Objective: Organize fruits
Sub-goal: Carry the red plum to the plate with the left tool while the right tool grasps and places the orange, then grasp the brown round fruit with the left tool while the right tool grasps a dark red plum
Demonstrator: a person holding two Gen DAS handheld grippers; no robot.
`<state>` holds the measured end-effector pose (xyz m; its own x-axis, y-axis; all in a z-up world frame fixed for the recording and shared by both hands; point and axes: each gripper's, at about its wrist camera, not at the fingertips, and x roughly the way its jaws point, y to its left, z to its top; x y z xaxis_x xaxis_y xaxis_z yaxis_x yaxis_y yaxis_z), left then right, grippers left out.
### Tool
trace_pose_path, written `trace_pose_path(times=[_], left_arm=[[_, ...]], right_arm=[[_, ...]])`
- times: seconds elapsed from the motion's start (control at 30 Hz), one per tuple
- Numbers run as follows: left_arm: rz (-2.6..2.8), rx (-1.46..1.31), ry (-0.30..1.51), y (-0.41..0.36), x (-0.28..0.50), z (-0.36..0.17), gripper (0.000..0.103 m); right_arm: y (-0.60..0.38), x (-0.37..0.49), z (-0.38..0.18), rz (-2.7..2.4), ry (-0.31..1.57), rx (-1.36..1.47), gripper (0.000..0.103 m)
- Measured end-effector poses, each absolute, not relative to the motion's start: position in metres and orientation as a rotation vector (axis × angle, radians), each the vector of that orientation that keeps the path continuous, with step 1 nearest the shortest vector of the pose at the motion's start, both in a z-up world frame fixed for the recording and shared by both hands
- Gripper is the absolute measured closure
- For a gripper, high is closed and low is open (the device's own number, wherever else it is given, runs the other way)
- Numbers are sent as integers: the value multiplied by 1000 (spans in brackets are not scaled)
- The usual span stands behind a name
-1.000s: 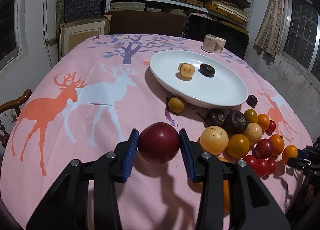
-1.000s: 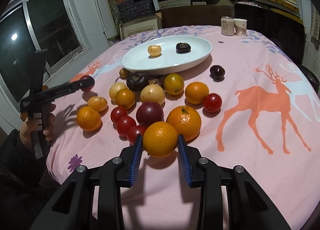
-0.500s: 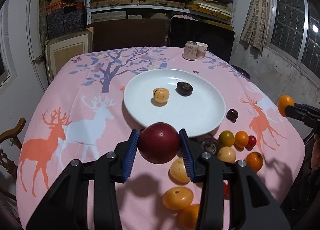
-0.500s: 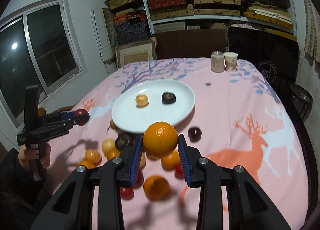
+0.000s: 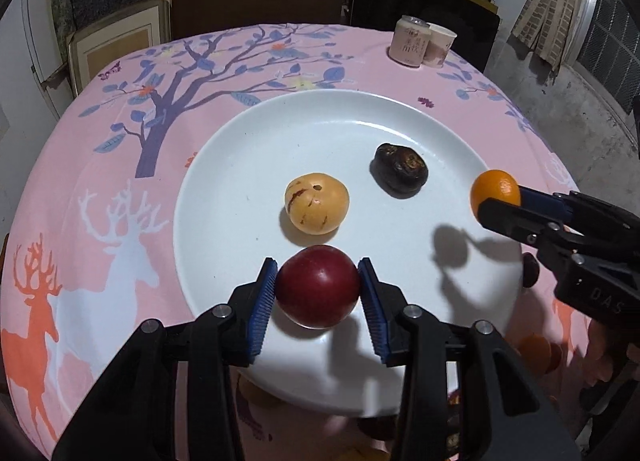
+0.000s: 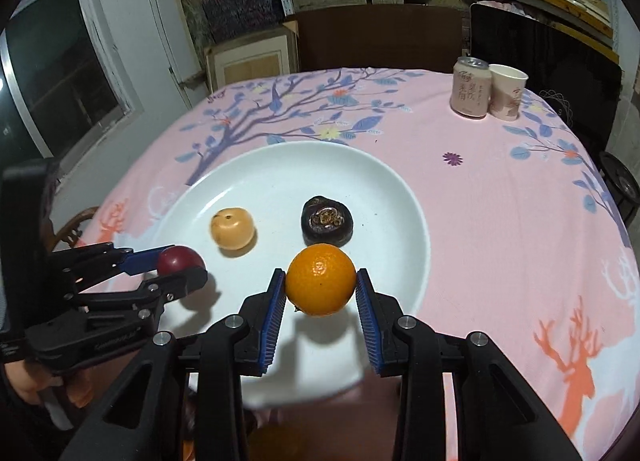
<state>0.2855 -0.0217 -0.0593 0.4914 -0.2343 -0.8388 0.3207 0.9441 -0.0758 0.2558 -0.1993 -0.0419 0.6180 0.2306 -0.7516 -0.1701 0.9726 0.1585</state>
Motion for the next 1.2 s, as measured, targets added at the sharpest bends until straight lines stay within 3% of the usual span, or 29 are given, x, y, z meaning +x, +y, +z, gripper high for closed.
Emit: trace_pose_path(times=[0.03, 0.07, 0.13, 0.2, 0.37, 0.53, 0.77, 0.87, 0.93, 1.1, 1.2], left_arm=[[-336, 93, 1012, -22, 290, -62, 62], [-337, 87, 1020, -21, 293, -64, 61], [-341, 57, 1012, -14, 296, -62, 36], [-325, 38, 958, -5, 290, -52, 26], [-341, 48, 891, 25, 251, -36, 25], [-329, 179, 886, 51, 203, -54, 25], [-305, 315, 864, 36, 202, -73, 25], [-301, 380, 857, 22, 210, -79, 32], [-336, 348, 884, 21, 218, -81, 48], [-403, 341, 894, 13, 219, -86, 71], [-424, 314, 904, 15, 219, -87, 71]], right_arm=[[-197, 263, -47, 239, 885, 79, 67], [-197, 267, -49, 247, 888, 87, 59], [-199, 267, -49, 236, 875, 98, 47], [-202, 258, -46, 235, 856, 108, 47], [-220, 212, -42, 255, 797, 178, 45], [-240, 172, -51, 257, 732, 249, 42], [-251, 162, -56, 277, 689, 294, 42], [-259, 160, -57, 264, 676, 306, 42], [-266, 160, -58, 259, 675, 334, 42], [-273, 164, -61, 258, 683, 368, 42], [-272, 165, -62, 263, 689, 366, 42]])
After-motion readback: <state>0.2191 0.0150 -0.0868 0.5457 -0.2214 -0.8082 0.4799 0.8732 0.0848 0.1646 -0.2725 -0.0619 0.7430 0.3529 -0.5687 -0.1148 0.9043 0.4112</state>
